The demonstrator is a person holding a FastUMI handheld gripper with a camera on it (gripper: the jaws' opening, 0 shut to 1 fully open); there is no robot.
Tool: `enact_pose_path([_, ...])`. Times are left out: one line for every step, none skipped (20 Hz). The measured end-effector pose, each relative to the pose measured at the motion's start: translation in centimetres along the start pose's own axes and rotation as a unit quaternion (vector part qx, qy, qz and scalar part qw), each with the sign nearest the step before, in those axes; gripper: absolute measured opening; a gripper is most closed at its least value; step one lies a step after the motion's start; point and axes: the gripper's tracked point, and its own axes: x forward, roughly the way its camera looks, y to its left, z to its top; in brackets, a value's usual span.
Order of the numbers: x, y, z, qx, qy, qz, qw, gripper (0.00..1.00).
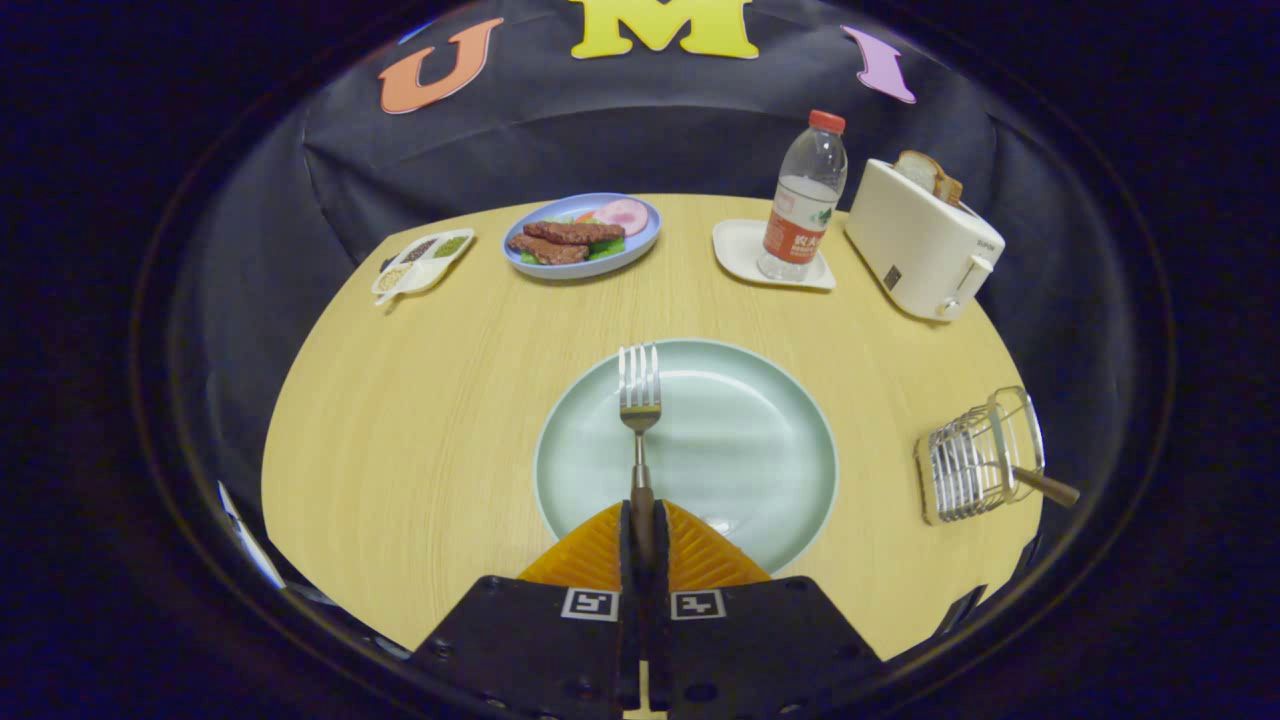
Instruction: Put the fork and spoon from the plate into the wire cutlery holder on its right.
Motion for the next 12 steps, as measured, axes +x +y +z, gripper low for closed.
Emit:
enact_pose_path([-0.8,-0.6,0.5,-0.006,-0.005,0.001,1.000,0.04])
enact_pose_path([-1.7,-1.4,0.9,-0.010,-0.009,0.003,1.000,0.04])
enact_pose_path([-2.5,-2.4,1.3,-0.011,-0.014,0.001,1.000,0.04])
enact_pose_path([-3.2,-3.5,1.6,-0.011,-0.018,-0.001,1.000,0.04])
enact_pose_path([-3.8,-4.5,1.8,-0.013,-0.020,-0.002,1.000,0.04])
enact_pose_path([-4.5,-5.5,1.9,-0.013,-0.022,-0.002,1.000,0.04])
enact_pose_path([-4.9,-6.6,1.9,-0.015,-0.024,-0.002,1.000,0.04])
enact_pose_path([-5.5,-7.5,1.8,-0.013,-0.025,-0.002,1.000,0.04])
enact_pose_path([-6.0,-8.5,1.7,-0.008,-0.024,0.000,1.000,0.04])
enact_pose_path([-6.4,-9.4,1.5,-0.004,-0.022,0.001,1.000,0.04])
enact_pose_path([-7.0,-10.6,1.3,0.000,-0.020,0.000,1.000,0.04])
enact_pose_path([-7.5,-11.6,1.1,0.003,-0.017,-0.001,1.000,0.04])
